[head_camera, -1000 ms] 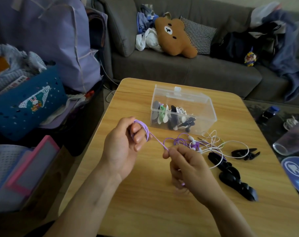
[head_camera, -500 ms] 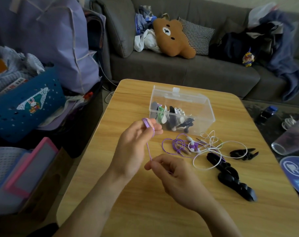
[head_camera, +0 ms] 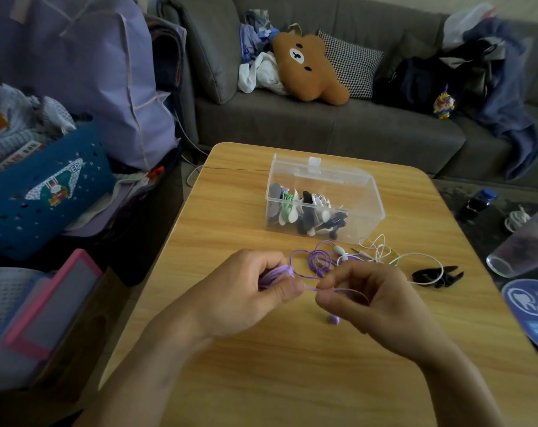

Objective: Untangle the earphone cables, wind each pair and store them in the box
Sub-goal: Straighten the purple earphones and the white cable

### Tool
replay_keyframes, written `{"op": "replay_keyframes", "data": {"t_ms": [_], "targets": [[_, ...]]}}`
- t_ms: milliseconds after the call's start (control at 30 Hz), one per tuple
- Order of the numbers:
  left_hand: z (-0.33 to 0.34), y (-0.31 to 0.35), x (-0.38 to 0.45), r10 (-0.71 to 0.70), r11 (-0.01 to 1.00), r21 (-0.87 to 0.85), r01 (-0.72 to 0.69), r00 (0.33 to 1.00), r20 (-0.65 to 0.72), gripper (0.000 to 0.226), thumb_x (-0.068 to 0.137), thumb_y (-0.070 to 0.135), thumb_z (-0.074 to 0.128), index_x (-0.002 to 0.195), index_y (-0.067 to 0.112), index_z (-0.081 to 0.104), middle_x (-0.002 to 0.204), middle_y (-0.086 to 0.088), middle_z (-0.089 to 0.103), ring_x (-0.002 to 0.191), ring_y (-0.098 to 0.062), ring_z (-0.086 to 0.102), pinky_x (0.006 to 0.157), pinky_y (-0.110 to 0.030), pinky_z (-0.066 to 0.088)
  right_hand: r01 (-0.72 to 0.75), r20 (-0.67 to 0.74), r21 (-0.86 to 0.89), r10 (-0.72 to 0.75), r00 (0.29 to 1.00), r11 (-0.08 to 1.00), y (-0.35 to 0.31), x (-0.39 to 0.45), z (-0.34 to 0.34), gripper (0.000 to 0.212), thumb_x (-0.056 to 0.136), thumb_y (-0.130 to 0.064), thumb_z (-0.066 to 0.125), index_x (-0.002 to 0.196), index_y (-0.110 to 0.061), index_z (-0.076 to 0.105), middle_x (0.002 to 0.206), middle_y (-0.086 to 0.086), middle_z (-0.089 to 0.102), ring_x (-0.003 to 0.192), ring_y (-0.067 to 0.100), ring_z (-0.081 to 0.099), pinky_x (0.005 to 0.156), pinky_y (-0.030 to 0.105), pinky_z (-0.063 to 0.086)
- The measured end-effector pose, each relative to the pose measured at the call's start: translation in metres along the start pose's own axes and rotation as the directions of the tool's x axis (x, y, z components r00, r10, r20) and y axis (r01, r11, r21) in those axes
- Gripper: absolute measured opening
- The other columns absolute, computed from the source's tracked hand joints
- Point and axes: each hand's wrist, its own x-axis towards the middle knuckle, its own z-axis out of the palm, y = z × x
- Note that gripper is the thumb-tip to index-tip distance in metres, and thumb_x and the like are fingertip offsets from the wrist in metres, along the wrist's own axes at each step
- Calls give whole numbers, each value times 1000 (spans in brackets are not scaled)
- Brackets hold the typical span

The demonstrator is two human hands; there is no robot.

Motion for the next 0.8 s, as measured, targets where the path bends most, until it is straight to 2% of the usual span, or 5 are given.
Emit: {"op": "replay_keyframes", "data": {"t_ms": [200,333,533,633,800], "targets": [[-4,-1,0,-13,991,127,34,986,-168,31,79,46,74,75,17,64,69,-2,61,67,-21,55,65,-38,46,-41,101,-17,42,994,999,2,0,9,40,98,-45,48,76,-17,67,62,6,67,45,30,55,49,43,46],[-8,-3,-2,-46,987,144,69,986,-160,29,74,46,77,75,20,65,71,-2,64,69,-21,58,66,-37,49,-68,93,24,66,994,997,-5,0,13,49,98,-46,41,66,-15,60,58,8,67,40,16,47,46,25,41],[-16,-8,-3,-22,980,190,60,981,-194,44,83,55,61,74,12,58,68,-10,60,66,-27,54,63,-40,44,-116,32,-107,120,992,987,-6,-2,5,15,83,-19,77,92,-13,67,58,-12,61,38,8,44,38,19,37],[-16,-7,-3,14,981,193,26,980,-200,44,85,55,57,75,12,58,66,-9,59,64,-26,54,62,-40,44,-121,36,-213,132,991,970,-1,0,4,11,91,-20,70,81,-15,67,53,-13,59,38,8,46,46,20,39],[-15,-12,-3,-8,974,221,39,990,-138,46,92,49,54,73,7,52,59,-2,46,54,-14,40,53,-30,35,-129,74,-148,142,987,981,3,2,7,37,100,-37,44,75,-15,60,60,-4,55,47,11,54,49,26,46]]}}
